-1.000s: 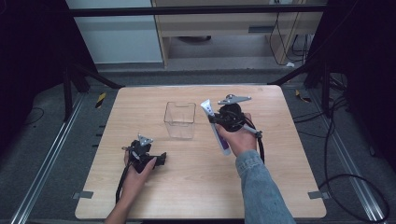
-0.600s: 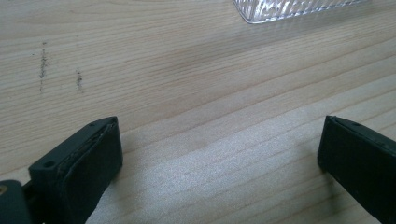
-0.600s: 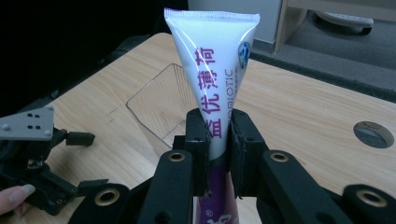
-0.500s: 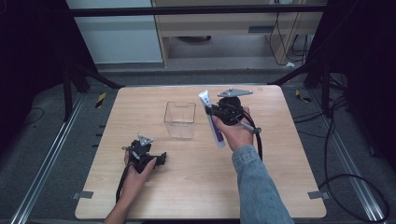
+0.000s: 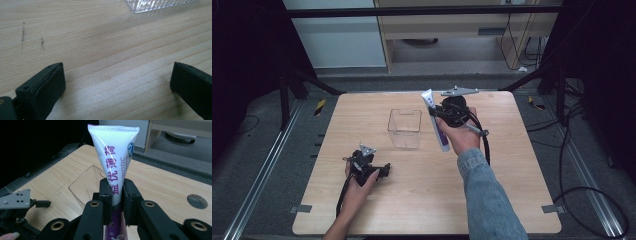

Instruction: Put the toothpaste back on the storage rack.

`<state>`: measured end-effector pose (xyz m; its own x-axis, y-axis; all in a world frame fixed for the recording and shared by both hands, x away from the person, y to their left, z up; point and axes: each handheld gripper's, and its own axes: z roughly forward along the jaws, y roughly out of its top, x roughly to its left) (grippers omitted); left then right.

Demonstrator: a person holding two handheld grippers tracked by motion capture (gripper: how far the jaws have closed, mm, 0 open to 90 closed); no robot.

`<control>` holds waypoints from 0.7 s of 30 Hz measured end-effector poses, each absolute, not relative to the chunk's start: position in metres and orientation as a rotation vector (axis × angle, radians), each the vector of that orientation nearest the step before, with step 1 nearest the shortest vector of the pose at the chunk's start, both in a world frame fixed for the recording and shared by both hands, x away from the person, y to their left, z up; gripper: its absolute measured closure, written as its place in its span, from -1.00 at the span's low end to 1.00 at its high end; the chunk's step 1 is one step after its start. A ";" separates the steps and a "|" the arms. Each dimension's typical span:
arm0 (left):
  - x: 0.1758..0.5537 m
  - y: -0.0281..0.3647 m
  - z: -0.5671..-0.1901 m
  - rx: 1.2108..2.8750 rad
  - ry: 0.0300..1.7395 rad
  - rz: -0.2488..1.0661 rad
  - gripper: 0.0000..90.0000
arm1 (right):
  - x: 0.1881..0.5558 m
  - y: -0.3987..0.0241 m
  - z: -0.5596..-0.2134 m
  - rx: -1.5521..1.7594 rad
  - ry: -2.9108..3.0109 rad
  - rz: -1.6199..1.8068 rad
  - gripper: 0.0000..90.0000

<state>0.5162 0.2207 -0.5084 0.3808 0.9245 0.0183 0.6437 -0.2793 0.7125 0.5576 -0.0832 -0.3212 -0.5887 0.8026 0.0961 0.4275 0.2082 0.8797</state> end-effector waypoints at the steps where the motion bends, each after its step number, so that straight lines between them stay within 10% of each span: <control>1: 0.516 0.221 -0.508 2.022 1.344 0.584 -1.00 | 0.559 -0.082 -0.319 1.145 2.105 1.343 0.76; 21: 0.517 0.220 -0.508 2.023 1.346 0.584 -1.00 | 0.593 -0.055 -0.279 1.113 1.988 1.447 0.76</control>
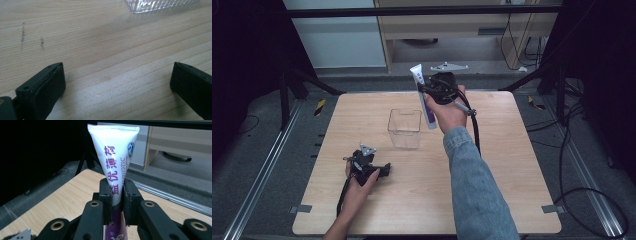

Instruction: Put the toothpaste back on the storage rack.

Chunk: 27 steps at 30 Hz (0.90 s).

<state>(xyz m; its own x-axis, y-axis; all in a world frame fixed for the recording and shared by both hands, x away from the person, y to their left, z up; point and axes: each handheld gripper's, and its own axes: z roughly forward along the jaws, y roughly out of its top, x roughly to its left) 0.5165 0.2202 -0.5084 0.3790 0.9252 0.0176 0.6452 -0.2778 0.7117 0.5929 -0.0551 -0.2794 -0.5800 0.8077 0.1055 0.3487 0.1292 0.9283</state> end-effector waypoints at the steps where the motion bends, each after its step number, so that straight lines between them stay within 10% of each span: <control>1: 0.517 0.220 -0.508 2.023 1.346 0.584 -1.00 | 0.595 -0.054 -0.278 1.114 1.983 1.450 0.76; 27: 0.517 0.220 -0.508 2.023 1.346 0.584 -1.00 | 0.627 -0.016 -0.290 1.096 1.888 1.498 0.76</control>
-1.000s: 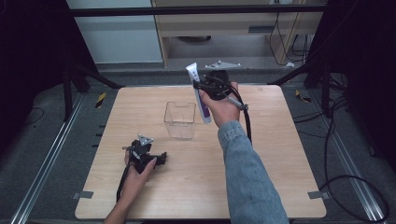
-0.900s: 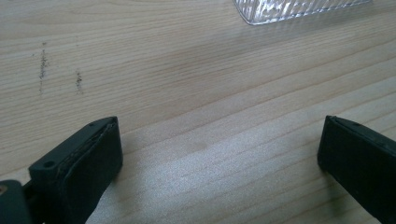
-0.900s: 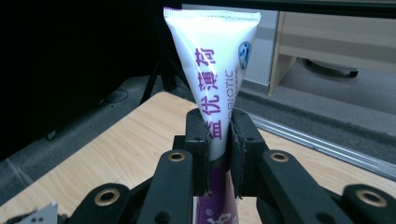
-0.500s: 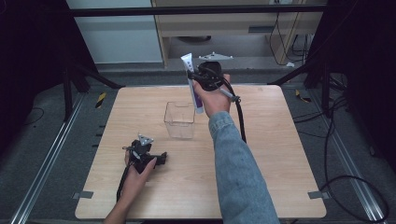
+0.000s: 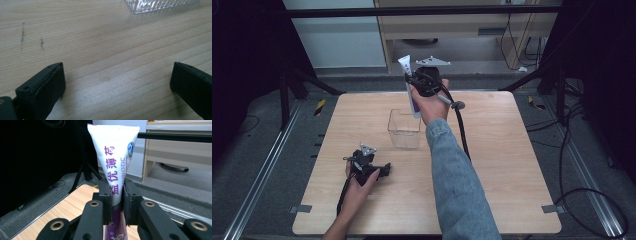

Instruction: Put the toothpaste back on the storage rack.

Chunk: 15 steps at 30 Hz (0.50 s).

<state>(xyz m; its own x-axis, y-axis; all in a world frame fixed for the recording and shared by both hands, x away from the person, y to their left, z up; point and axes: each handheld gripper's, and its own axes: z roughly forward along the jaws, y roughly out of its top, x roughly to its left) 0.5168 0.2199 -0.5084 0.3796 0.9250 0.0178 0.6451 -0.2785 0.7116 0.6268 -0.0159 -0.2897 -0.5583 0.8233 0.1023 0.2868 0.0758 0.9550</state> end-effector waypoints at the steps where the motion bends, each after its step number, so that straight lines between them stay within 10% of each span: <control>1: 0.517 0.220 -0.508 2.023 1.346 0.584 -1.00 | 0.628 -0.015 -0.291 1.097 1.886 1.501 0.76; 15: 0.517 0.220 -0.508 2.022 1.345 0.583 -1.00 | 0.633 0.001 -0.299 1.069 1.877 1.523 0.76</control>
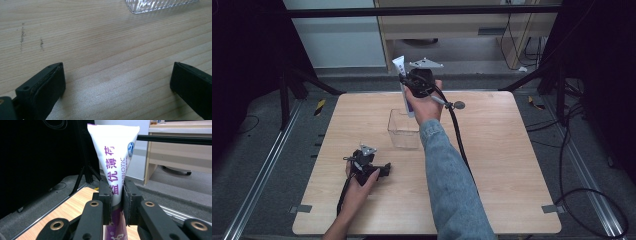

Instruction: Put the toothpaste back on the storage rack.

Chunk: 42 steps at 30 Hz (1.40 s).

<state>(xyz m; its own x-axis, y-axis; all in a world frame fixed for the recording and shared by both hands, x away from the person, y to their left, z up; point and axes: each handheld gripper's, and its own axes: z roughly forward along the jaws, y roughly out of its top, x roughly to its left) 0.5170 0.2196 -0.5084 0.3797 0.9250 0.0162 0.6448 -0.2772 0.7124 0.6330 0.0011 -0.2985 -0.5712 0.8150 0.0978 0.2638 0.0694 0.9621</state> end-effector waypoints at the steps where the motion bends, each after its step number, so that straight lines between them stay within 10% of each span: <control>1: 0.517 0.220 -0.508 2.022 1.345 0.582 -1.00 | 0.633 0.002 -0.299 1.067 1.876 1.526 0.76; 42: 0.517 0.220 -0.508 2.023 1.345 0.582 -1.00 | 0.631 0.016 -0.336 1.060 1.902 1.521 0.75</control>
<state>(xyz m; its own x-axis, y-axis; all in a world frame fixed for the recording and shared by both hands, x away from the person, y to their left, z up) 0.5170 0.2196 -0.5084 0.3802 0.9247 0.0166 0.6450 -0.2780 0.7118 0.6314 0.0159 -0.3359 -0.5838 0.8061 0.0964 0.2713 0.0818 0.9590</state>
